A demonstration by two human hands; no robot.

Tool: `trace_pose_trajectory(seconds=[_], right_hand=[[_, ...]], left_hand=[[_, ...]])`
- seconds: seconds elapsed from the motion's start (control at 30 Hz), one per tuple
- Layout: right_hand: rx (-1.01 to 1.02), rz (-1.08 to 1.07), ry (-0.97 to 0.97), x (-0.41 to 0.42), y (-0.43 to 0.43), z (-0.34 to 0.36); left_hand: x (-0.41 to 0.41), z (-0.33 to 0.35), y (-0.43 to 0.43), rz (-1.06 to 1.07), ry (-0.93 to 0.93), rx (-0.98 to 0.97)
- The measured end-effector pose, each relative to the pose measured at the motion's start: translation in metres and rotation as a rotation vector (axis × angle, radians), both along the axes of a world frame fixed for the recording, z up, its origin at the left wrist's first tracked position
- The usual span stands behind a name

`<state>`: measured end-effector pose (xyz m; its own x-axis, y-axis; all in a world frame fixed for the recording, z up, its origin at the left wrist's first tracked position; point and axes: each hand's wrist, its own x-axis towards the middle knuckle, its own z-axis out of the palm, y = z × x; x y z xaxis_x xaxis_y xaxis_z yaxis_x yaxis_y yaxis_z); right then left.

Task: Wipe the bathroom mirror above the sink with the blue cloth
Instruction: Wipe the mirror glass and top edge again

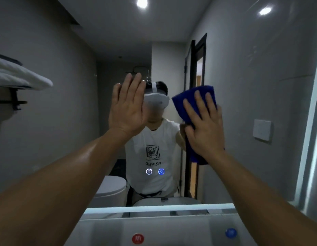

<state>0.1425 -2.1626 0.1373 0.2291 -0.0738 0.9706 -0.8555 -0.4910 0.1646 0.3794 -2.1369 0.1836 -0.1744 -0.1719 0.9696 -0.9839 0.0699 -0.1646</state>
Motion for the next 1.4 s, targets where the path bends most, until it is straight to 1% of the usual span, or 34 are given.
trace_pose_trajectory(seconds=[0.03,0.07,0.13,0.23,0.33,0.4,0.47,0.5,0.63,0.67,0.73,0.77,0.9,1.0,1.13,1.2,1.3,1.4], right_hand=[[0.014,-0.001,-0.058,0.008,0.002,0.008],[0.008,-0.007,-0.075,0.014,0.002,0.006],[-0.008,-0.001,-0.050,0.015,0.001,-0.020],[-0.006,-0.012,0.062,0.005,-0.003,-0.100],[0.014,-0.077,0.262,-0.007,-0.002,-0.185],[-0.006,-0.100,0.402,-0.018,-0.003,-0.208],[-0.026,-0.087,0.441,-0.027,-0.006,-0.196],[-0.023,-0.076,0.404,-0.028,-0.006,-0.182],[0.041,-0.017,0.040,-0.015,-0.001,-0.133],[0.046,-0.012,-0.013,-0.010,0.000,-0.132],[0.051,-0.022,-0.045,-0.001,-0.001,-0.152],[0.064,-0.027,-0.019,0.003,-0.001,-0.170],[0.068,-0.032,0.194,0.019,0.005,-0.253],[0.075,-0.034,0.297,0.046,0.015,-0.287],[0.077,0.039,0.473,0.089,0.026,-0.285],[0.073,0.070,0.538,0.088,0.026,-0.278],[0.034,0.053,0.569,0.041,0.017,-0.269],[0.076,-0.014,0.484,-0.006,0.009,-0.259]], left_hand=[[0.000,0.000,0.000,-0.005,-0.002,-0.012],[0.000,0.000,-0.001,-0.008,-0.005,-0.022],[0.001,0.000,-0.002,-0.007,-0.008,-0.030],[0.002,-0.001,-0.003,0.001,-0.018,-0.050],[0.000,0.001,0.001,-0.028,-0.017,-0.054],[-0.001,-0.002,0.005,-0.047,-0.019,-0.060],[0.001,-0.015,0.008,-0.050,-0.035,-0.068],[0.002,-0.026,0.010,-0.050,-0.050,-0.072],[0.017,-0.084,0.016,-0.016,-0.094,-0.011],[0.021,-0.096,0.016,-0.001,-0.091,0.015],[0.027,-0.112,0.014,0.026,-0.079,0.061],[0.028,-0.115,0.013,0.035,-0.072,0.074],[0.026,-0.116,0.008,0.064,-0.066,0.056],[0.026,-0.117,0.007,0.074,-0.075,0.033],[0.026,-0.118,0.007,0.065,-0.089,0.015],[0.028,-0.118,0.008,0.061,-0.092,0.024],[0.028,-0.117,0.008,0.065,-0.091,0.035],[0.028,-0.119,0.007,0.070,-0.077,0.027]])
